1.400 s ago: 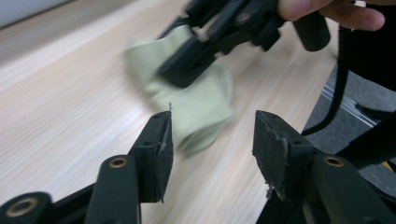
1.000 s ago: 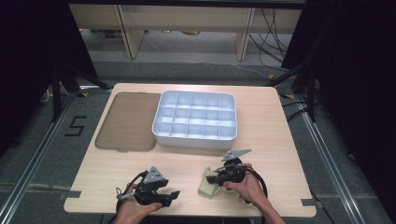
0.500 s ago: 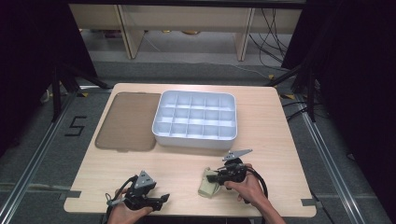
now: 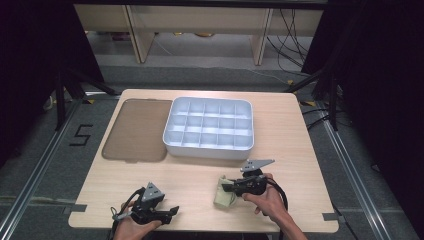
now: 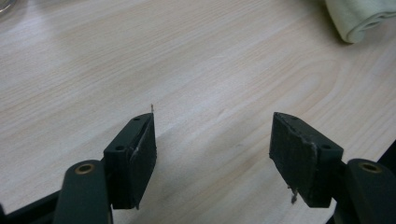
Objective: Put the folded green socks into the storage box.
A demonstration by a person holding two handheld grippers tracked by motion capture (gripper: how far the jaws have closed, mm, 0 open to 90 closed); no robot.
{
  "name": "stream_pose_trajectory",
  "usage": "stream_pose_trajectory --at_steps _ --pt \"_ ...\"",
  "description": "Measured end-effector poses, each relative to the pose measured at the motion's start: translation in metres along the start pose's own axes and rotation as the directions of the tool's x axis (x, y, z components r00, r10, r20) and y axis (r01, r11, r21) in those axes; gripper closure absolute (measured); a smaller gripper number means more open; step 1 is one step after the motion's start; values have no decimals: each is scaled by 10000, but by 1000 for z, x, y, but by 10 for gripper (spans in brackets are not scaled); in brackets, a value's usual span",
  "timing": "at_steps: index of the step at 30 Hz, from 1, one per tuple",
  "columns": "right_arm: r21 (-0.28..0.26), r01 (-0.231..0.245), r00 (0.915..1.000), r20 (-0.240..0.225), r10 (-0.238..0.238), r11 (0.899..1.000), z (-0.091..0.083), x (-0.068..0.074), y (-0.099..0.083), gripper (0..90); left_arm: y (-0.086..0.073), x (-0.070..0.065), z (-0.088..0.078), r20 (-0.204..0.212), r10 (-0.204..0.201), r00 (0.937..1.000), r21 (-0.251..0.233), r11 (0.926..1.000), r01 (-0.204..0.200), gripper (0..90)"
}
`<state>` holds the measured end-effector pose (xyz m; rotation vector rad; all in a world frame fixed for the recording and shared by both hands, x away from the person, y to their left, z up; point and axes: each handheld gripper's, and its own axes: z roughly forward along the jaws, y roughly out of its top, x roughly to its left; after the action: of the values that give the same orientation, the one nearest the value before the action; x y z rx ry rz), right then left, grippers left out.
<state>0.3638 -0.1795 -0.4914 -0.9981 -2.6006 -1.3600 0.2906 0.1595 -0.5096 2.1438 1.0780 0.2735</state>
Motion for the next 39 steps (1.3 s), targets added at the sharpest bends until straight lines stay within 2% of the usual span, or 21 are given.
stream_pose_trajectory --at_steps 1,2,7,9,10,11,12,16,17,18,19,20,22,23,24,26,29,30,36,38,39 --pt "-18 -50 10000 18 50 10000 -1 3 1 763 0 0 1 -36 -88 10000 -31 10000 88 314" --pt "-89 156 9996 219 -154 9998 -4 4 3 764 0 1 0 -28 122 9999 -2 9999 -122 314" --pt "-234 422 9983 400 -412 9988 -9 8 6 763 0 1 1 -100 8 10000 -41 10000 -8 313" --pt "-309 249 9990 366 -238 9992 -9 11 6 763 -1 1 3 -124 36 9999 -90 10000 -37 311" --pt "-374 554 9978 394 -539 9978 -10 8 7 763 0 2 2 -81 99 9999 -33 9999 -99 311" --pt "-386 517 9978 436 -500 9979 -11 10 7 763 0 2 1 -9 151 9999 45 9999 -151 309" --pt "-425 778 9958 522 -756 9961 -13 8 9 763 0 2 1 -31 126 9999 81 9999 -126 301" --pt "-679 710 9959 611 -669 9952 -15 7 10 762 0 2 0 -114 -6 9999 -32 10000 6 275" --pt "-527 437 9982 422 -415 9977 -17 9 10 762 1 2 -1 -120 22 9999 -14 10000 -22 271" --pt "-643 932 9940 629 -892 9936 -18 5 11 762 1 2 0 -172 -20 9999 -193 9998 17 270" --pt "-643 932 9940 629 -892 9936 -18 5 11 762 1 2 0 -172 -20 9999 -193 9998 17 267" --pt "-681 589 9976 417 -561 9959 -18 7 11 762 0 0 1 -262 -286 9992 -376 9989 276 267" --pt "-717 842 9948 635 -797 9939 -20 5 12 762 1 0 -1 -99 -242 9997 -427 9988 238 252" --pt "-713 819 9955 544 -782 9941 -20 4 12 762 2 0 -2 -210 -96 9997 -414 9991 87 245" --pt "-667 820 9943 736 -770 9944 -22 5 12 762 2 0 -2 -135 -78 9999 -440 9990 72 237" --pt "-683 841 9936 818 -784 9941 -23 4 13 762 2 -2 -1 -167 -288 9994 -465 9985 280 223" --pt "-736 798 9947 713 -746 9941 -23 4 13 762 3 -2 -2 -103 -215 9997 -536 9983 209 202" --pt "-726 1002 9909 971 -930 9923 -25 2 14 762 3 -3 -3 -108 -160 9998 -603 9981 153 202" --pt "-890 959 9897 1149 -854 9914 -30 0 16 761 4 -4 -4 -204 -138 9997 -610 9981 126 190" --pt "-917 1176 9864 1256 -1057 9888 -34 -3 18 761 3 -4 -3 -137 -245 9996 -673 9975 235 190" --pt "-989 1047 9883 1211 -925 9896 -34 -2 18 761 3 -4 -3 -137 -245 9996 -673 9975 235 190"
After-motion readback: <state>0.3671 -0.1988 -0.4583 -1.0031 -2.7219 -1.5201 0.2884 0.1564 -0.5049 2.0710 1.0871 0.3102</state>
